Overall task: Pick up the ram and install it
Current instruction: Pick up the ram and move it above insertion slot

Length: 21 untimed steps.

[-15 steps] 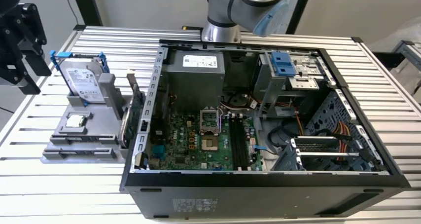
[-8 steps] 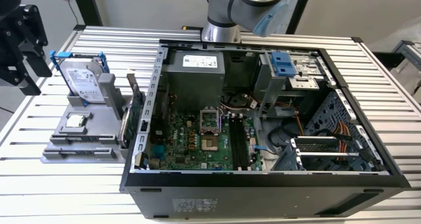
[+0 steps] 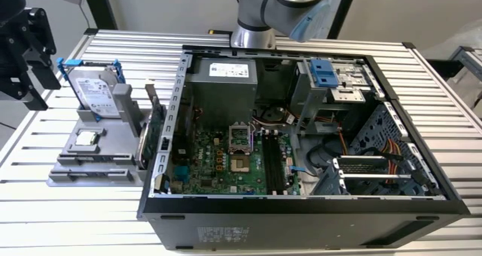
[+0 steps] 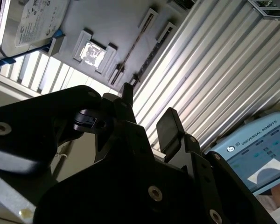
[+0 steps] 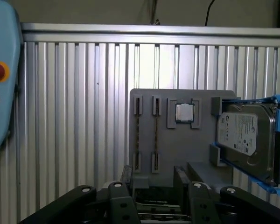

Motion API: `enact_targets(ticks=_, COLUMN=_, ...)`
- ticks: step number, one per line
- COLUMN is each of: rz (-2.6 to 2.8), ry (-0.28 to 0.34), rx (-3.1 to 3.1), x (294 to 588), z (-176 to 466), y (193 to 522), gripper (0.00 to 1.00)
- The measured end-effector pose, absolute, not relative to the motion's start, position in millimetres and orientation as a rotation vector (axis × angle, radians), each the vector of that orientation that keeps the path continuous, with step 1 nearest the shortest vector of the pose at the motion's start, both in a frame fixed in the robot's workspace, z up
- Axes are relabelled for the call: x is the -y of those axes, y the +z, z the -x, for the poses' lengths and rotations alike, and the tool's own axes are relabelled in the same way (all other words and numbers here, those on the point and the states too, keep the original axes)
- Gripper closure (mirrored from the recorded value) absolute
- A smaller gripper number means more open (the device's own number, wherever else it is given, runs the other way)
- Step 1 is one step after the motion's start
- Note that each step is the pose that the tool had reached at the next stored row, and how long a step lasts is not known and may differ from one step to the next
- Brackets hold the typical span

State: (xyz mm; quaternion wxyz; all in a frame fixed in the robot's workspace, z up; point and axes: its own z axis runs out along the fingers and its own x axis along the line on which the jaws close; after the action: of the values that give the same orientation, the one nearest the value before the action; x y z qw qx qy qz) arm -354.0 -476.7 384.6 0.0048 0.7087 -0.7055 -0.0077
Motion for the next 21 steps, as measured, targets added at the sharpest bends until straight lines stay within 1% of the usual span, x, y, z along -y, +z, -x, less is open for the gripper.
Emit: enact_targets(ticks=21, rz=-2.219, ry=-0.023, rx=2.209, x=476.5, z=354.0, y=376.4, gripper=0.0)
